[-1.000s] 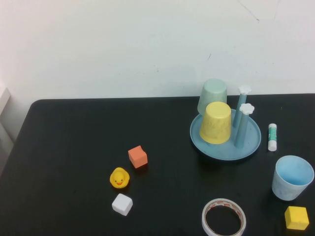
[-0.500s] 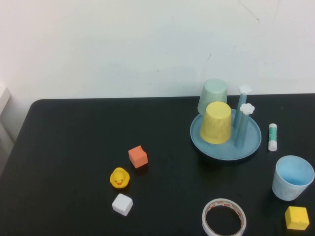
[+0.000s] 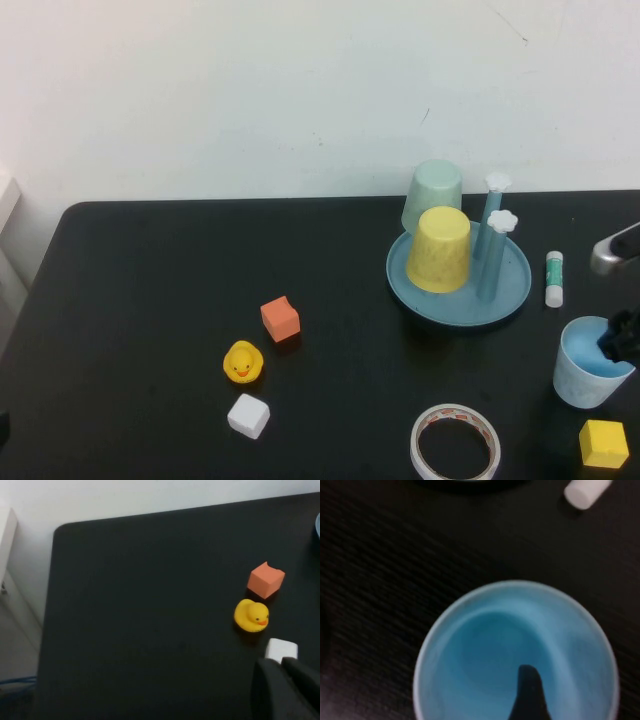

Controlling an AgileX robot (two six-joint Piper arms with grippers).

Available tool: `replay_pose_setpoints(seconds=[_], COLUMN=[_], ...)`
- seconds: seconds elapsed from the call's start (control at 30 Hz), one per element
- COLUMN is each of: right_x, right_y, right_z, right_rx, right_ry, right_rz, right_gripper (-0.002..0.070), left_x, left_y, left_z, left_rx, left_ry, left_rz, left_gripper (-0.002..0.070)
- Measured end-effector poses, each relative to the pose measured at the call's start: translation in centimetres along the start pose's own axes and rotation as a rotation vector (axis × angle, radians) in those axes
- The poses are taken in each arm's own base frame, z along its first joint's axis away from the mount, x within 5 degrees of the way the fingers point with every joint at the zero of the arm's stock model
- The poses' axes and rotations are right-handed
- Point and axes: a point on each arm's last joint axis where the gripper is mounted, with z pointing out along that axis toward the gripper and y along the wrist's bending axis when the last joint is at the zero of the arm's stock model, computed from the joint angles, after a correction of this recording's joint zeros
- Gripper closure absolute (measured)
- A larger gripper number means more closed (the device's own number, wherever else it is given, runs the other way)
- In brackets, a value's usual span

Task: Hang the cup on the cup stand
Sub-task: Pick up the cup from the table

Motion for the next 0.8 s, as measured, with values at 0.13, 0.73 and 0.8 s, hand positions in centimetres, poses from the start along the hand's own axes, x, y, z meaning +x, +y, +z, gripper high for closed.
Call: replay_pose_setpoints(seconds=[0.13, 0.73, 0.8], right_x=[-0.7, -4.0, -5.2], right_y=[-0.4, 0.2, 1.7], right_z=[1.9, -4.3, -7.9], right_rx=[-0.04, -0.025, -0.012], right_ry=[0.046, -0.128, -0.234], right_rz=[0.002, 0.015, -0.026], right_gripper=[0.026, 0.0653, 0.0653], left_x=[-0.2, -3.2, -3.6], left_y=[-0.7, -3.8, -4.0], left_z=[0.0, -1.5, -1.7], left_rx=[0.074, 0.612, 0.675], left_ry=[-0.021, -0.079, -0.072], left_rz=[-0.145, -1.108, -1.206], left_gripper=[0.0676, 0.0069, 0.0018])
